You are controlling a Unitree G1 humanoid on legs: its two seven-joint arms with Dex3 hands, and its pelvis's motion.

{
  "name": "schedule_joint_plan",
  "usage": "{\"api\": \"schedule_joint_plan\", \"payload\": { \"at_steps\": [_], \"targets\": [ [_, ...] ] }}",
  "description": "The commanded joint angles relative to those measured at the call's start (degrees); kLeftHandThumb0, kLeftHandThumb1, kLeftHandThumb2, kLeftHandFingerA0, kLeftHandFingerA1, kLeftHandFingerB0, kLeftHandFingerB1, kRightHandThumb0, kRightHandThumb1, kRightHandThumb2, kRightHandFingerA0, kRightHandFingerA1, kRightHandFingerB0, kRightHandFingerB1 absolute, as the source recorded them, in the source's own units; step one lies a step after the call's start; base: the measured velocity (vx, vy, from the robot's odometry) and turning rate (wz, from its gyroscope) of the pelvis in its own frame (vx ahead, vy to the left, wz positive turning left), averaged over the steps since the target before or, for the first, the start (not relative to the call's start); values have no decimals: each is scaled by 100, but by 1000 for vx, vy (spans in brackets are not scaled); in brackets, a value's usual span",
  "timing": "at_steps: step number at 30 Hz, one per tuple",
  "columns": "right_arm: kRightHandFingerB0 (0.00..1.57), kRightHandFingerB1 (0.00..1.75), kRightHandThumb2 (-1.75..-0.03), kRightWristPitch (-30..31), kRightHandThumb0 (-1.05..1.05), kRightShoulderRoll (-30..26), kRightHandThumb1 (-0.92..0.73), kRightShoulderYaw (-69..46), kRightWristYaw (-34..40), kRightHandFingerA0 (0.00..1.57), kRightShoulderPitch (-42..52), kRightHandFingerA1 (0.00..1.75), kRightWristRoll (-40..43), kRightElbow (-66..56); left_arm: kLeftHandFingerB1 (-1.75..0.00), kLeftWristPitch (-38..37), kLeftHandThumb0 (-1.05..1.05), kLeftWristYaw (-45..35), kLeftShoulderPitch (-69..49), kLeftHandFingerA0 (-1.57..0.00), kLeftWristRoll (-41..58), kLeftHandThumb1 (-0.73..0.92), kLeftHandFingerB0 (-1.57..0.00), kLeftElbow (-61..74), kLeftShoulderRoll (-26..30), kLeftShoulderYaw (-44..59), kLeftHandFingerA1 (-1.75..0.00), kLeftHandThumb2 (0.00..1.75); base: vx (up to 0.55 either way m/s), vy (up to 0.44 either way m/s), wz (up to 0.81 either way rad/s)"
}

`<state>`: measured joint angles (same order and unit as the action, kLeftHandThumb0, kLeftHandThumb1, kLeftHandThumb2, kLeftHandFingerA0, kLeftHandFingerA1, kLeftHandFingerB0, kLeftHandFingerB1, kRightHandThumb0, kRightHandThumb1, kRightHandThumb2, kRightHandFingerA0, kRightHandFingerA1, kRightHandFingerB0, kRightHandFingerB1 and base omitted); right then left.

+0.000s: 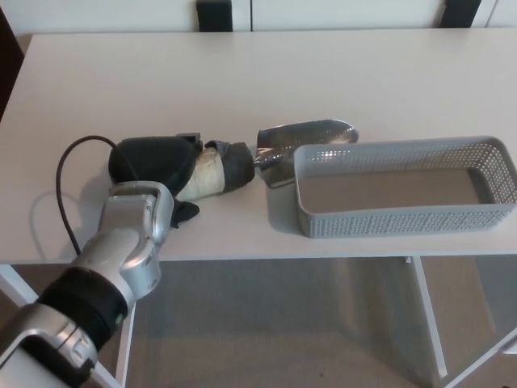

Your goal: The robot walks towards a desk on which a shovel is kept on the left hand side and a container is kept on the right hand side. The robot picks up the shovel using its left hand and places it in the container.

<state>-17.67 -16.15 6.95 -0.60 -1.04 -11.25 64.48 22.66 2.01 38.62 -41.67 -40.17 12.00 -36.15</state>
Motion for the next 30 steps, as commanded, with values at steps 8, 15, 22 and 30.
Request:
{"api": "schedule_joint_plan", "payload": {
  "at_steps": [8, 15, 22, 30],
  "targets": [
    [32, 34, -60, 26, -45, -152, -66, 62, -98, 41, -27, 41, -95, -82, -43, -944, -17, -189, -909, -67, 2586, 78, -52, -139, -807, 2928, -135, 64, 0, 0, 0],
    [34, 35, -60, 42, -45, -160, -66, 104, -85, 43, -30, 42, -108, -117, -119, -141, -16, 264, -738, -61, 4802, 85, -42, 374, -1932, 5674, -175, 60, 0, 0, 0],
    [33, 35, -60, 105, -45, -177, -66, 163, -88, 42, -34, 41, -145, -104, -145, -132, -17, 640, -570, -79, 5762, 81, -53, 450, -2400, 6892, -175, 71, 0, 0, 0],
    [33, 35, -60, 88, -45, -185, -66, 178, -108, 43, -79, 42, -138, -92, -116, -664, -14, 48, -855, -97, 4437, 80, -49, 877, -2337, 5909, -170, 68, 0, 0, 0]
  ]
}}
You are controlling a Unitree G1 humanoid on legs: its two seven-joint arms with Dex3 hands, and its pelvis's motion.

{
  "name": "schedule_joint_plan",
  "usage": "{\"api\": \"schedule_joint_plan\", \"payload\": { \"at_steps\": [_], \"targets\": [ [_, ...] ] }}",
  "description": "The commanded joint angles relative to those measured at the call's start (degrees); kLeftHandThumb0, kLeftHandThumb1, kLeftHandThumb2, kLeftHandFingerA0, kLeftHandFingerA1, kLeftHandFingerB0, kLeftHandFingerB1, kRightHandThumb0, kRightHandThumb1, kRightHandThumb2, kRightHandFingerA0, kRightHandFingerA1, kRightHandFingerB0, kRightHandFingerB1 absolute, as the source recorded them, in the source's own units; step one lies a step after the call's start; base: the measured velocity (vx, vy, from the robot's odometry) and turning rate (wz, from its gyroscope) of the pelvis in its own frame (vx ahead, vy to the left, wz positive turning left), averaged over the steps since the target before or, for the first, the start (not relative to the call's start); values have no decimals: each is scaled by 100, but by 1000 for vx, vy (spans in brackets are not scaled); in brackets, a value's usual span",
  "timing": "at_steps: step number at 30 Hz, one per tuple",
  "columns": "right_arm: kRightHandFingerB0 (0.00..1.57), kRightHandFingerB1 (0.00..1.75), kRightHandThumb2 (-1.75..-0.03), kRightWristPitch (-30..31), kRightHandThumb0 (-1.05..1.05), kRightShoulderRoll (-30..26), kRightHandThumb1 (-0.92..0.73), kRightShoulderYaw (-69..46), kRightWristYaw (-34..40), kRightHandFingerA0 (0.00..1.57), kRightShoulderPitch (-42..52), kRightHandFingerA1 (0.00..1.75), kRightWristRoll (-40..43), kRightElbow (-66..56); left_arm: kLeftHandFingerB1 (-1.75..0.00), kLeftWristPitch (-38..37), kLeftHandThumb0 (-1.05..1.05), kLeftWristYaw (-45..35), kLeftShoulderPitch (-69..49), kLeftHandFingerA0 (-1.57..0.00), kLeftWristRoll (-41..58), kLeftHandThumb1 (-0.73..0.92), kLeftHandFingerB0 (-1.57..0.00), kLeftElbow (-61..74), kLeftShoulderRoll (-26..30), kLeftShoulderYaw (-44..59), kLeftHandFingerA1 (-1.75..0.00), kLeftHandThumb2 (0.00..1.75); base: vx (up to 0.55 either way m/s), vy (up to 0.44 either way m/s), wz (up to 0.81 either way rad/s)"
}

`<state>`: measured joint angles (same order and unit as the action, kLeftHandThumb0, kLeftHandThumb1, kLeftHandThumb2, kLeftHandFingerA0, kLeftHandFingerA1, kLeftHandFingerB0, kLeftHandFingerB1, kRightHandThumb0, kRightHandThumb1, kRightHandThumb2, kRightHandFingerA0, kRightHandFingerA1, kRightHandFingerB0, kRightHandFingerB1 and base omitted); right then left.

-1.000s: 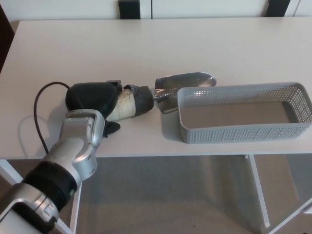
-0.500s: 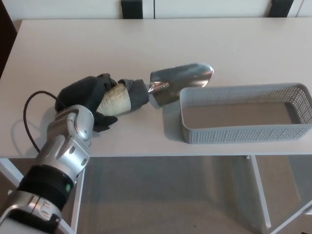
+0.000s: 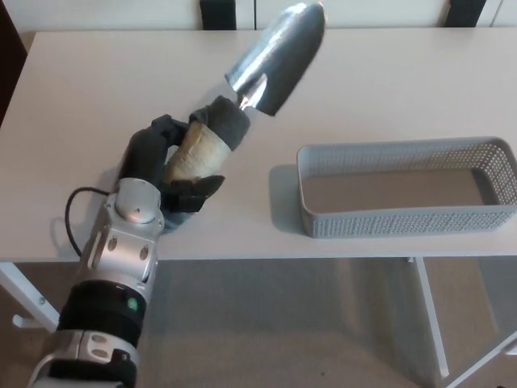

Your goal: The robot walks towards a desk on which a shovel is kept on the left hand side and a container is kept on the right hand side. The robot picks up the shovel using its left hand and places it in the container.

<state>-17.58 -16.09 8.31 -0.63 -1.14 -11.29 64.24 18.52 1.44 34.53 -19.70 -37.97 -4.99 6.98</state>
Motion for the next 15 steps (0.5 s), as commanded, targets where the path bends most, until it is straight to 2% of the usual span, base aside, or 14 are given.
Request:
{"api": "schedule_joint_plan", "payload": {
  "at_steps": [1, 3, 5, 6, 8, 9, 11, 12, 13, 14, 15],
  "targets": [
    [34, 35, -60, 77, -45, -191, -66, 44, -105, 45, -66, 42, -132, -65, -121, -253, -12, 53, -465, -74, 2117, 86, -52, 745, -634, 1492, -175, 64, 0, 0, 0],
    [34, 35, -60, 104, -44, -213, -66, 85, -109, 43, -43, 41, -169, -99, -131, -251, -14, -127, -591, -76, 1641, 86, -54, 1125, -571, 1033, -173, 61, 0, 0, 0],
    [33, 34, -60, 165, -44, -200, -66, 88, -123, 42, -45, 41, -158, -115, -118, -147, -16, -271, -673, -72, 1442, 84, -63, 1562, -586, 768, -168, 62, 0, 0, 0],
    [33, 34, -60, 193, -44, -201, -66, 101, -119, 41, -42, 40, -171, -129, -111, -86, -17, -317, -693, -75, 1273, 81, -70, 1735, -553, 576, -164, 64, 0, 0, 0],
    [33, 34, -60, 209, -44, -211, -66, 110, -119, 40, -26, 40, -177, -166, -109, -5, -16, -461, -718, -77, 1244, 81, -71, 1921, -524, 423, -163, 65, 0, 0, 0],
    [33, 34, -60, 210, -45, -209, -66, 112, -120, 40, -27, 40, -177, -154, -109, -41, -15, -506, -743, -80, 1052, 80, -71, 2022, -450, 190, -156, 64, 0, 0, 0],
    [34, 34, -60, 211, -45, -214, -66, 133, -114, 41, -14, 40, -198, -170, -113, -281, -17, -671, -830, -84, 880, 79, -74, 2192, -302, -201, -153, 71, 0, 0, 0],
    [34, 34, -60, 209, -45, -212, -66, 136, -108, 41, -12, 40, -199, -171, -120, -228, -19, -707, -836, -81, 793, 83, -66, 2289, -229, -367, -155, 64, 0, 0, 0],
    [34, 34, -60, 212, -45, -211, -66, 140, -109, 41, -4, 40, -197, -182, -93, -207, -21, -780, -846, -80, 727, 78, -70, 2389, -112, -576, -154, 67, 0, 0, 0],
    [34, 34, -60, 214, -44, -209, -66, 136, -118, 41, 3, 40, -190, -186, -83, -256, -22, -840, -853, -81, 655, 80, -75, 2444, 4, -758, -153, 68, 0, 0, 0],
    [34, 34, -60, 217, -44, -207, -66, 130, -130, 41, 9, 40, -180, -186, -83, -325, -22, -891, -858, -81, 572, 80, -75, 2490, 128, -948, -153, 68, 0, 0, 0]
  ]
}}
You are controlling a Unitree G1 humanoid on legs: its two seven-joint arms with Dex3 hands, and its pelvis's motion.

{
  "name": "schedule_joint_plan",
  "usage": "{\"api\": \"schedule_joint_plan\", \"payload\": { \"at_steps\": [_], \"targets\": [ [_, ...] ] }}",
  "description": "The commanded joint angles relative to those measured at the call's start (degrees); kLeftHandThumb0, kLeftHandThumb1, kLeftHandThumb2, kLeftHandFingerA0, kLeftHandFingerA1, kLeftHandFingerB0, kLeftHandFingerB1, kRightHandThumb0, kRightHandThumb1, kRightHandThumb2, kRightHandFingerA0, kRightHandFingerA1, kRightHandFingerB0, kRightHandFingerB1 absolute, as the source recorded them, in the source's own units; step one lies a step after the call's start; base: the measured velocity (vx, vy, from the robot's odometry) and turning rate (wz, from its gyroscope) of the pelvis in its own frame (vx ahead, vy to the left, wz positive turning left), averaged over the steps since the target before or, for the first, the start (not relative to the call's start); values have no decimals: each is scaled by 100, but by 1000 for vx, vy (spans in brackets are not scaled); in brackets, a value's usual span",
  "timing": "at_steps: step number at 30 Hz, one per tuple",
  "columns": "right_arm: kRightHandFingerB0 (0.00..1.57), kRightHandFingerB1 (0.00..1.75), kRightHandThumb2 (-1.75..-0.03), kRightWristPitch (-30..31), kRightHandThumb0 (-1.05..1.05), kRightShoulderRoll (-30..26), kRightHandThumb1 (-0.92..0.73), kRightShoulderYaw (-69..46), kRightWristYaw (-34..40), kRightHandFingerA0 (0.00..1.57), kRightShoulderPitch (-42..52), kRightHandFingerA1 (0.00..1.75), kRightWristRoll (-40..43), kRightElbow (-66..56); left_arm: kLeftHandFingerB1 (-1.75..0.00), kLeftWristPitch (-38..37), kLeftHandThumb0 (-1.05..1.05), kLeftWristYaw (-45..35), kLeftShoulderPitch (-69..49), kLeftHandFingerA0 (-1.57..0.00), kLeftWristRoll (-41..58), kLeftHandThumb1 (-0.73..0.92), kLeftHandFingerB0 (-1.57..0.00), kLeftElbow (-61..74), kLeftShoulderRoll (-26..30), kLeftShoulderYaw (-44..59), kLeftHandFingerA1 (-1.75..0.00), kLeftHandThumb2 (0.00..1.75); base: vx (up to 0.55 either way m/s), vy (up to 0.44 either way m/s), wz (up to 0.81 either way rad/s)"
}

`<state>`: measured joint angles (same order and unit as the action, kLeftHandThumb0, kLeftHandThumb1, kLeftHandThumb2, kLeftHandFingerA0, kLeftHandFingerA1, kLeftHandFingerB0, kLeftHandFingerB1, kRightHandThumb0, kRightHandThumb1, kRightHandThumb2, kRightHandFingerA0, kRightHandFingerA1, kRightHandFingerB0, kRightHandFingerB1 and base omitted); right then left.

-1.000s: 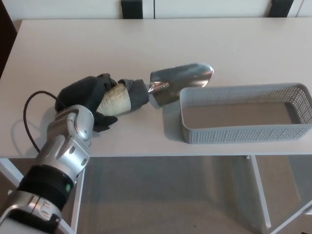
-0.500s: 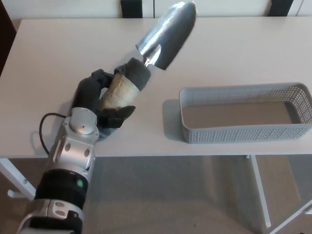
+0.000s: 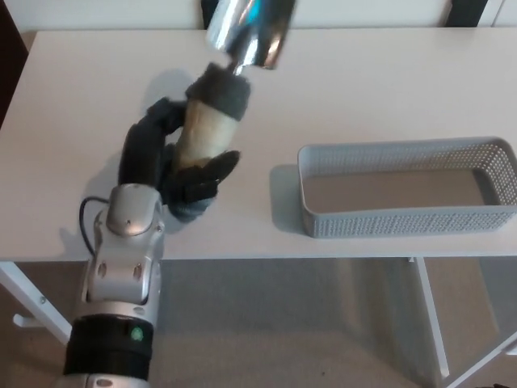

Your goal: The robot walks towards a desk on which a shovel is kept on the left hand side and a container is kept on the right hand side. The robot picks up the shovel using its left hand and places it in the container.

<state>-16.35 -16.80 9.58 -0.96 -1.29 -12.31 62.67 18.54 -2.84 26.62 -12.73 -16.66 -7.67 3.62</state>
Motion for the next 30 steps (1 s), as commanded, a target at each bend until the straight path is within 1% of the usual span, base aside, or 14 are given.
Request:
{"api": "schedule_joint_plan", "payload": {
  "at_steps": [1, 2, 4, 9, 13, 16, 19, 21, 22, 24, 25, 28, 29, 30],
  "targets": [
    [34, 34, -60, 85, -44, -143, -66, 8, -109, 41, 39, 41, -87, -47, -86, -304, -26, -442, 4, -86, -410, 80, -76, 360, 605, -947, -152, 68, 0, 0, 0],
    [34, 34, -60, 95, -45, -152, -67, 37, -102, 41, 43, 41, -124, -59, -113, -370, -20, -420, 128, -84, -672, 81, -70, 363, 758, -1301, -146, 64, 0, 0, 0],
    [34, 34, -60, 124, -46, -147, -67, 48, -78, 41, 44, 40, -151, -60, -117, -435, -18, -412, 209, -76, -816, 76, -67, 352, 979, -1627, -148, 62, 0, 0, 0],
    [33, 33, -60, 170, -48, -146, -69, 47, -103, 39, 27, 40, -163, -72, -79, -401, -21, -206, 683, -74, -1599, 75, -79, 47, 1502, -2602, -151, 66, 0, 0, 0],
    [34, 34, -61, 100, -48, -149, -68, 65, -84, 40, 42, 40, -190, -32, -50, -479, -26, 9, 1046, -77, -2086, 68, -71, -367, 1758, -3210, -134, 61, 0, 0, 0],
    [34, 33, -59, 111, -48, -161, -69, 79, -97, 40, 33, 39, -204, -78, -47, -250, -28, -58, 1314, -80, -2276, 67, -70, -636, 1819, -3523, -116, 60, 0, 0, 0],
    [35, 34, -59, 123, -49, -157, -68, 98, -83, 41, 21, 40, -225, -87, -46, -229, -29, -131, 1462, -78, -2188, 67, -66, -866, 1827, -3599, -118, 60, 0, 0, 0],
    [35, 34, -59, 129, -48, -173, -69, 115, -76, 41, 34, 39, -245, -122, -45, -261, -31, -79, 1470, -75, -2146, 66, -63, -949, 1843, -3638, -132, 60, 0, 0, 0],
    [35, 34, -60, 145, -48, -173, -69, 101, -105, 40, 51, 39, -223, -160, -59, -294, -38, -73, 1447, -84, -2126, 59, -58, -926, 1871, -3649, -122, 88, 0, 0, 0],
    [35, 34, -60, 115, -49, -185, -69, 116, -106, 40, 64, 40, -250, -173, -63, -385, -36, 53, 1424, -89, -2263, 58, -64, -902, 1941, -3750, -121, 90, 0, 0, 0],
    [35, 34, -59, 134, -47, -185, -69, 116, -109, 41, 69, 39, -254, -189, -45, -322, -29, -13, 1459, -74, -2305, 70, -67, -919, 1950, -3795, -129, 62, 0, 0, 0],
    [35, 34, -59, 168, -48, -193, -69, 116, -116, 41, 69, 39, -267, -212, -47, -207, -30, -85, 1544, -72, -2448, 70, -68, -946, 1949, -3901, -139, 63, 0, 0, 0],
    [35, 34, -59, 153, -47, -192, -69, 102, -129, 42, 78, 39, -252, -218, -73, -350, -29, 40, 1558, -70, -2516, 63, -70, -927, 1981, -3927, -151, 61, 0, 0, 0],
    [23, 47, -88, 180, -48, -192, -50, 114, -121, 36, 70, 55, -271, -208, -67, -415, -29, 88, 1570, -72, -2555, 61, -71, -895, 1999, -3942, -148, 61, 0, 0, 0]
  ]
}}
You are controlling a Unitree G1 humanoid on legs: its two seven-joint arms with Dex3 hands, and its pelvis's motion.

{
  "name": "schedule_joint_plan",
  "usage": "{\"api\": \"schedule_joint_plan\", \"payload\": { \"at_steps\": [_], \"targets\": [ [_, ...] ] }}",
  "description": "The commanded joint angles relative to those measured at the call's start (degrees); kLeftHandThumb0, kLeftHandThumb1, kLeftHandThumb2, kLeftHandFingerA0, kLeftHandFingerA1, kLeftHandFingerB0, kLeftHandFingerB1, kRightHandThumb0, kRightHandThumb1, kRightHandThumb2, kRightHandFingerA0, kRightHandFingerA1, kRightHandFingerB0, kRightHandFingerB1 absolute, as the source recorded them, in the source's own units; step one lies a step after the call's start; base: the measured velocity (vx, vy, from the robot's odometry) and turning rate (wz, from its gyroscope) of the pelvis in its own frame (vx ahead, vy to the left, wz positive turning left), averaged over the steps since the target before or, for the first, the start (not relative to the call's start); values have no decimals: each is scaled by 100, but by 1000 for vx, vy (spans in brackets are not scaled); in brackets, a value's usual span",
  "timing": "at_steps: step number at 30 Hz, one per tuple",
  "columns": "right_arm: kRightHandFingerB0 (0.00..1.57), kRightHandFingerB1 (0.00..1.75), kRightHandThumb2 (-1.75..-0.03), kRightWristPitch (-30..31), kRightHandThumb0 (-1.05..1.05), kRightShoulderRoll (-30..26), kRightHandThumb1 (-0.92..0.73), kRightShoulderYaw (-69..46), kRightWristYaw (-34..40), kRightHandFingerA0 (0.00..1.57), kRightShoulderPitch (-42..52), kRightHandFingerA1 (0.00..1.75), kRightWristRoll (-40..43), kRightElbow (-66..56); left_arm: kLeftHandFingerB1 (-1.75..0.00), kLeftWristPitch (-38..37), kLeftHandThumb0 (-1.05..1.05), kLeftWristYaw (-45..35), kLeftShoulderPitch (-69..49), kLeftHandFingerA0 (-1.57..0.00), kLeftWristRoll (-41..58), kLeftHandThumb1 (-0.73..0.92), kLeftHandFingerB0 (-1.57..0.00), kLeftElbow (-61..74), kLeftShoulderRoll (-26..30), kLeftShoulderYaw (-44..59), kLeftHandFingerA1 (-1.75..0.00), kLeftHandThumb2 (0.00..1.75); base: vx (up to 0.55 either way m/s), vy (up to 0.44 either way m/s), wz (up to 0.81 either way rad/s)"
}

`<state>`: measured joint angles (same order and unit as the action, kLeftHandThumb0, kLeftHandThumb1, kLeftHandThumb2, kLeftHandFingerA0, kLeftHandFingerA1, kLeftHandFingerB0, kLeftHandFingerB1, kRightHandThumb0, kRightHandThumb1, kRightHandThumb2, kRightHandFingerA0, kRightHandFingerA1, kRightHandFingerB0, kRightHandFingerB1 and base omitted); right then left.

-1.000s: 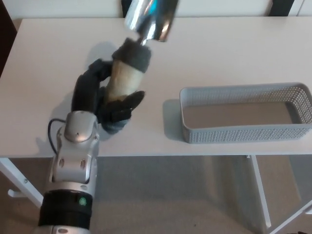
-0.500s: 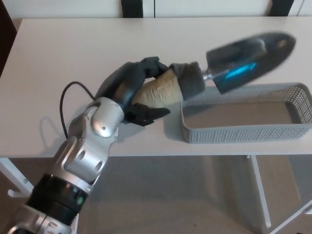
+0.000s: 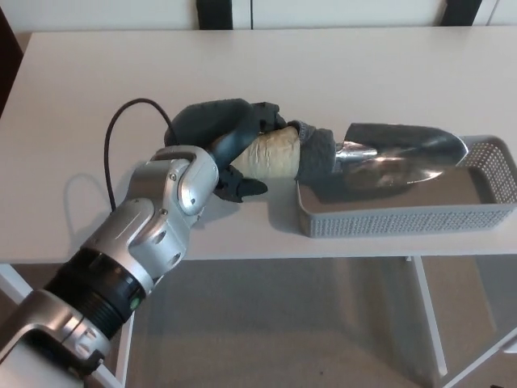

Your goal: The robot walks towards a desk on which a shovel is kept on the left hand side and a container is kept on the right hand side. The robot picks up the shovel using its left hand and places it in the container.

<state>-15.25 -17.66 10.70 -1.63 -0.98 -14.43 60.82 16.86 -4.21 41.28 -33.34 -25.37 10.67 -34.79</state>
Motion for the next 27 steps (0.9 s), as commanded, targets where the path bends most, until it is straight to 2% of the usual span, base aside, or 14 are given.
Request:
{"api": "schedule_joint_plan", "payload": {
  "at_steps": [1, 3, 4, 5, 11, 12, 13, 16, 19, 20, 22, 24, 25, 27],
  "targets": [
    [23, 47, -88, 49, -47, -108, -50, 5, -50, 36, 46, 55, -64, -25, -72, -179, -28, 151, 154, -68, -525, 62, -69, -6, 149, -122, -151, 60, 0, 0, 0],
    [23, 47, -88, 29, -46, -115, -50, 0, -41, 37, 24, 56, -69, 4, -83, -193, -41, 81, 238, -75, -555, 55, -65, -59, 128, -145, -139, 69, 0, 0, 0],
    [35, 34, -60, 15, -48, -112, -69, -4, -32, 41, 26, 40, -70, 18, -97, -215, -25, 93, 275, -62, -608, 65, -60, -80, 122, -173, -158, 58, 0, 0, 0],
    [23, 47, -88, 33, -48, -105, -50, 7, -3, 36, 35, 55, -92, -8, -68, -204, -28, 118, 341, -68, -731, 72, -64, -30, 103, -243, -150, 64, 0, 0, 0],
    [37, 34, -60, 52, -48, -88, -68, -18, 36, 42, 67, 39, -117, -34, -50, -242, -31, 95, 401, -80, -949, 71, -64, 22, 11, -419, -134, 63, 0, 0, 0],
    [25, 48, -88, 39, -46, -84, -50, -24, 34, 37, 59, 56, -116, -17, -53, -206, -29, 81, 409, -81, -981, 57, -71, 35, -41, -446, -135, 59, 0, 0, 0],
    [36, 35, -60, 23, -48, -79, -68, -36, 25, 42, 52, 40, -105, -7, -55, -172, -30, 62, 415, -81, -1006, 62, -71, 49, -115, -474, -128, 58, 0, 0, 0],
    [37, 34, -59, -4, -47, -74, -68, -74, -10, 42, 45, 40, -62, 1, -79, -198, -32, -39, 459, -76, -1008, 66, -67, -24, -266, -528, -145, 62, 0, 0, 0],
    [35, 34, -60, 30, -50, -74, -68, -88, -57, 41, 48, 40, -49, -42, -64, -24, -31, -122, 351, -78, -1006, 59, -69, 141, -475, -528, -129, 59, 0, 0, 0],
    [23, 47, -88, 45, -50, -88, -51, -70, -73, 36, 46, 55, -73, -64, -63, 140, -36, -395, 365, -83, -970, 50, -55, 205, -563, -533, -111, 89, 0, 0, 0],
    [23, 47, -89, 40, -48, -99, -50, -55, -59, 37, 32, 56, -99, -63, -37, 370, -34, -720, 418, -82, -1071, 68, -39, 238, -673, -646, -130, 61, 0, 0, 0],
    [36, 35, -59, -21, -49, -93, -68, -81, -65, 43, 23, 41, -67, -26, -38, 697, -56, -1395, 534, -74, -962, 59, -8, 243, -809, -707, -84, 85, 0, 0, 0],
    [36, 35, -59, -36, -49, -93, -68, -81, -60, 43, 24, 41, -68, -18, -32, 878, -66, -1658, 581, -33, -885, 59, -7, 198, -896, -704, -53, 86, 0, 0, 0],
    [23, 47, -89, 65, -48, -101, -50, -68, -93, 37, 49, 56, -77, -83, -18, 899, -79, -1652, 433, 0, -839, 53, -2, 222, -964, -692, -13, 90, 0, 0, 0]
  ]
}}
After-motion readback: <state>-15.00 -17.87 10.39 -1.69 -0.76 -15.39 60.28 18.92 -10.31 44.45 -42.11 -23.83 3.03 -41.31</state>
